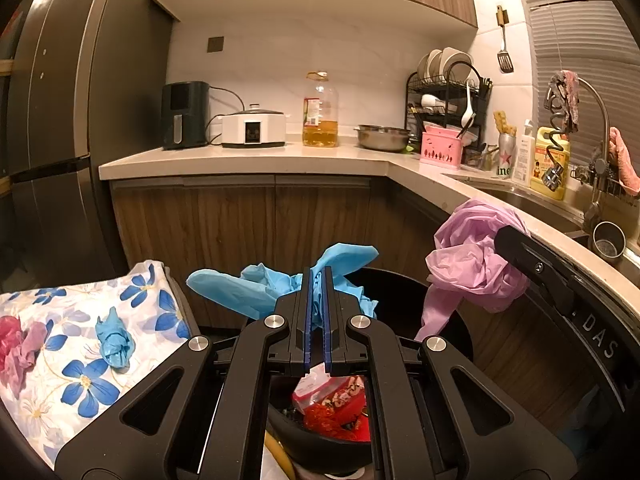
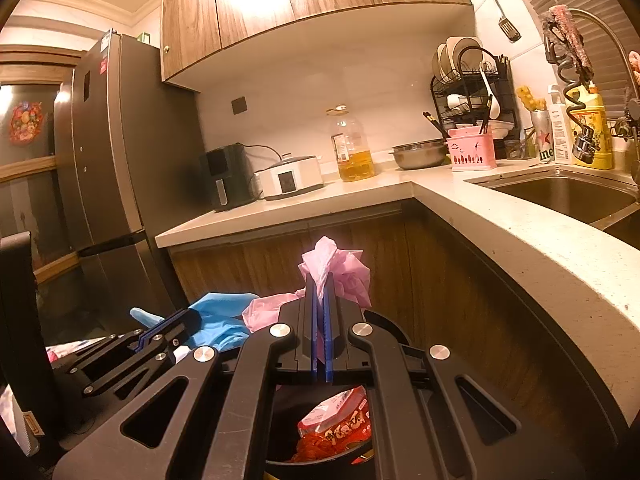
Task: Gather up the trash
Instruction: 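Carry the blue glove and pink bag over the black bin with both tools, then open both tools to drop the glove and pink bag into the bin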
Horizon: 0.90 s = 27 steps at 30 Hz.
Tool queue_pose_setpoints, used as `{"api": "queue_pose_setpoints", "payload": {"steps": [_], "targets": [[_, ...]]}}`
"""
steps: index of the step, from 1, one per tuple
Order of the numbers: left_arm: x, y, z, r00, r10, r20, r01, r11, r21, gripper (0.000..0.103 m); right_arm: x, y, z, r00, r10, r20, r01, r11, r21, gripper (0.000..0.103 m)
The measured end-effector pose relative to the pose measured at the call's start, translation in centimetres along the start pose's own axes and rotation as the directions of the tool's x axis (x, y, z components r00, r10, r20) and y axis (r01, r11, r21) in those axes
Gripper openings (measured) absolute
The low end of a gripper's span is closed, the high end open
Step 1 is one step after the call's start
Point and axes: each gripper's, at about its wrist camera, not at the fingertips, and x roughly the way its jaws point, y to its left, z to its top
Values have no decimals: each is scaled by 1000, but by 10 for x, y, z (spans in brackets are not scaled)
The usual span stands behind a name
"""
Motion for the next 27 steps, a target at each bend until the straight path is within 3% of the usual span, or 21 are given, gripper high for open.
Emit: {"api": "queue_pose_setpoints", "payload": {"steps": [21, 24, 26, 27], "targets": [[16, 4, -6, 999, -29, -24, 29, 1000, -11, 4, 16, 1, -4, 999, 34, -33, -34, 999, -4, 4], [19, 5, -8, 999, -29, -33, 29, 1000, -9, 9, 20, -1, -5, 998, 41, -45, -41, 999, 1, 6], [20, 7, -9, 999, -31, -38, 31, 999, -15, 18, 21, -2, -6, 998, 39, -49, -38, 999, 5, 13], [20, 9, -10, 999, -30, -40, 29, 999, -19, 28, 21, -3, -6, 998, 37, -49, -36, 999, 7, 18]]}}
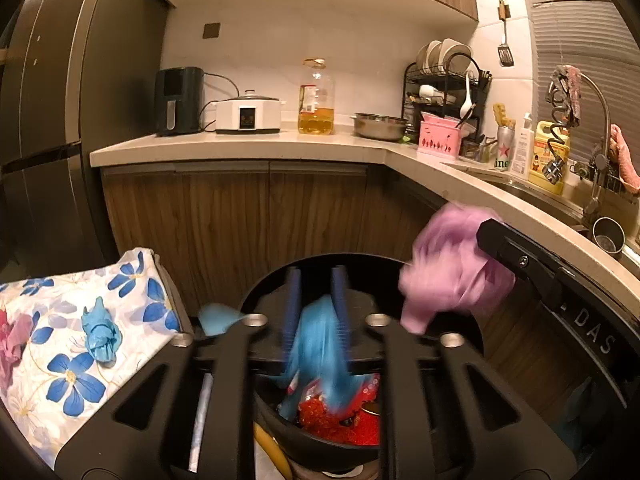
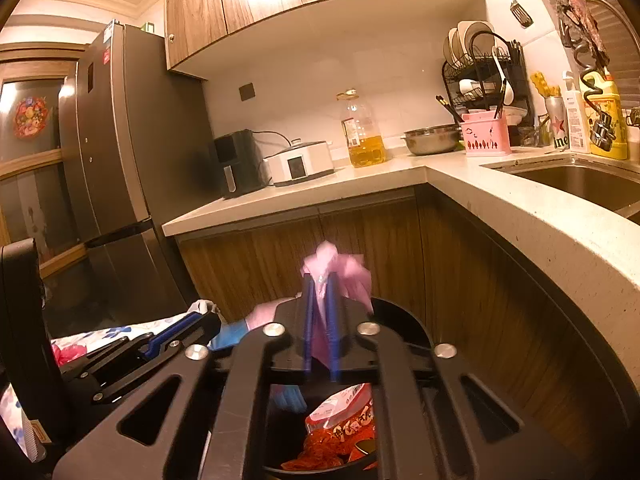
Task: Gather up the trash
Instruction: 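Open both tools to drop the glove and pink bag into the bin, then move both open tools back over the table toward the remaining bags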
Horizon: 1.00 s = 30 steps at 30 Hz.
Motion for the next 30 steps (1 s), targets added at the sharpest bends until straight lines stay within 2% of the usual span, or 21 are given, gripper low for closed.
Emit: {"api": "queue_pose_setpoints", "payload": {"steps": [1, 2, 3, 5, 7, 9, 13, 15, 18, 23, 30], "targets": [[0, 2, -1, 1000, 4, 1, -4, 1000, -5, 38, 0, -1, 0, 1000, -3, -2, 3, 1000, 4, 21], [-1, 4, -1, 1000, 6, 4, -6, 1000, -10, 43, 1, -2, -1, 1000, -4, -3, 4, 1000, 8, 27], [-1, 5, -2, 1000, 8, 5, -8, 1000, -16, 49, 1, -3, -1, 1000, -5, -4, 6, 1000, 10, 27], [-2, 11, -4, 1000, 17, 0, -17, 999, -32, 52, 1, -4, -2, 1000, -10, -10, 10, 1000, 12, 27], [-4, 17, -6, 1000, 31, -6, -31, 998, -47, 62, 0, -4, -4, 1000, -15, -13, 15, 1000, 15, 32], [-8, 22, -8, 999, 47, -8, -48, 997, -62, 67, -2, -4, -6, 1000, -22, -10, 22, 1000, 19, 50], [-19, 32, -14, 997, 79, -12, -80, 994, -72, 76, -9, -2, -8, 999, -34, -4, 34, 999, 25, 63], [-24, 34, -17, 995, 96, -9, -97, 993, -64, 80, -12, -2, -9, 999, -36, 1, 36, 999, 27, 69], [-35, 37, -23, 991, 137, 1, -137, 989, -49, 84, -17, 2, -10, 999, -48, 9, 48, 999, 16, 71], [-54, 50, -30, 981, 192, 12, -191, 980, -58, 85, -24, 8, -14, 998, -63, 16, 63, 998, 8, 73], [-84, 80, -41, 958, 285, 17, -282, 955, -94, 85, -33, 25, -18, 998, -53, 27, 53, 999, 0, 74]]}}
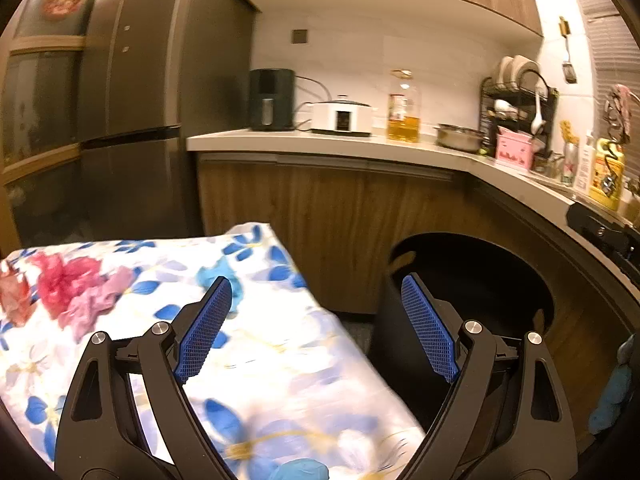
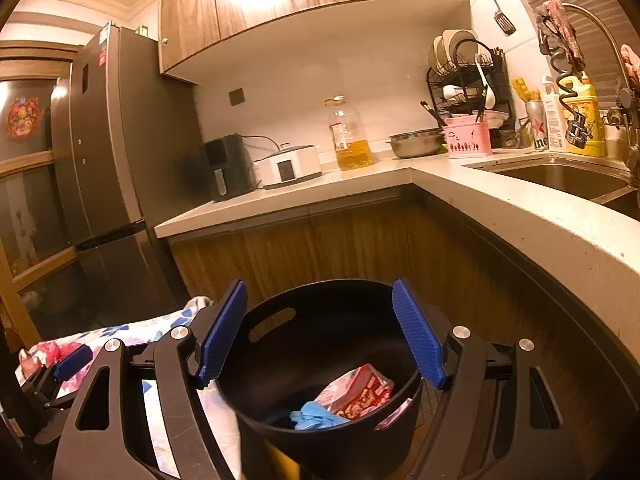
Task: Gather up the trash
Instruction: 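Move both open tools back over the table toward the remaining bags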
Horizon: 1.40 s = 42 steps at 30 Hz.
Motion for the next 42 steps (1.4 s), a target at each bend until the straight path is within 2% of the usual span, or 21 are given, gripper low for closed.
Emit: {"api": "queue_pose_setpoints", "payload": {"steps": [11, 19, 25, 29, 36, 39, 42], "targets": [[-26, 58, -14, 988, 151, 18, -151, 989, -2, 85, -10, 43, -14, 997, 80, -9, -80, 996, -39, 74], [-41, 100, -22, 977, 213, 32, -212, 977, -22, 89, -3, 87, -26, 986, 162, -44, -165, 984, -72, 74], [-39, 137, -27, 962, 270, 29, -269, 962, -41, 89, 6, 118, -32, 977, 202, -60, -207, 974, -96, 74], [-30, 160, -27, 955, 293, 36, -291, 956, -48, 89, 14, 137, -37, 973, 217, -73, -225, 968, -114, 74], [-5, 188, -25, 950, 312, 6, -311, 948, -61, 89, 26, 166, -39, 969, 236, -72, -245, 957, -155, 74], [5, 193, -27, 949, 314, -16, -315, 947, -57, 85, 35, 177, -43, 969, 236, -70, -244, 957, -158, 74], [17, 197, -30, 953, 294, -68, -298, 953, -63, 76, 48, 187, -47, 971, 225, -78, -235, 959, -157, 74]]}}
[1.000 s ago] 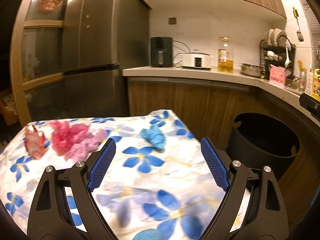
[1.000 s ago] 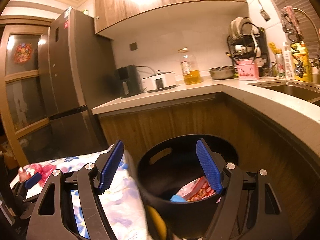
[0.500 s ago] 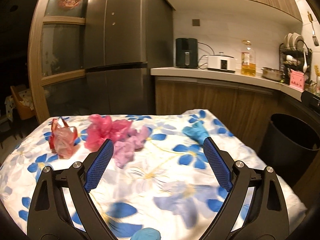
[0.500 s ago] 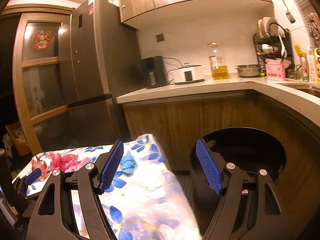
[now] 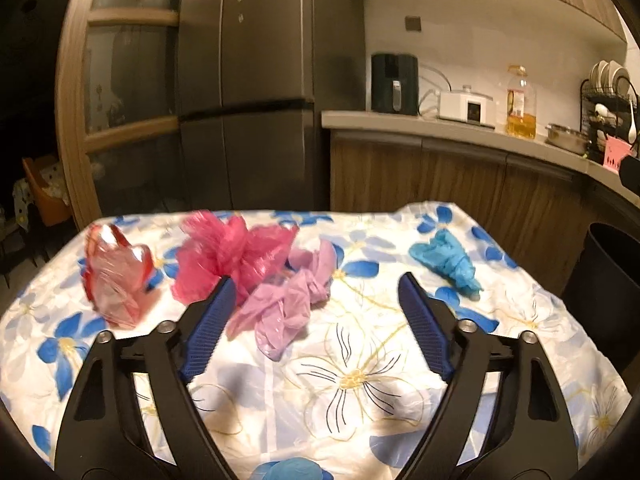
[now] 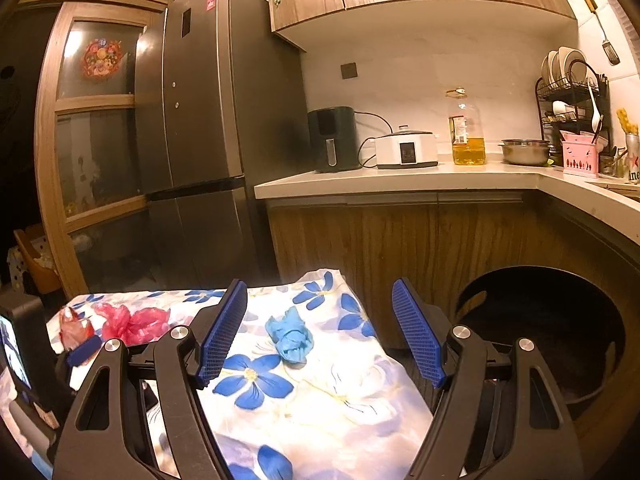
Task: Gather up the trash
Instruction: 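Move both open tools back over the table toward the remaining bags, then grasp the light pink bag with the left tool while the right grasps the blue glove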
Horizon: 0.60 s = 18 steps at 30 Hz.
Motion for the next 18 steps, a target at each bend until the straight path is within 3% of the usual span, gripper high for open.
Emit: {"api": "queue_pose_setpoints", "payload": {"steps": [4, 8, 11, 16, 18], "targets": [[15, 1, -3, 998, -23, -61, 23, 1000, -9, 56, 18, 7, -5, 1000, -8, -20, 8, 1000, 6, 74], [28, 3, -8, 992, -43, -116, 41, 999, -20, 48, 35, 12, -10, 999, -13, -38, 13, 1000, 10, 74], [38, 7, -11, 985, -58, -159, 51, 998, -45, 37, 46, 16, -16, 999, -16, -51, 16, 1000, 5, 74], [50, 14, -15, 973, -104, -208, 87, 992, -90, 5, 66, 20, -27, 995, -28, -91, 28, 1000, -5, 74], [50, 15, -16, 971, -126, -204, 108, 989, -97, 0, 75, 21, -32, 993, -35, -111, 34, 999, -11, 74]]}}
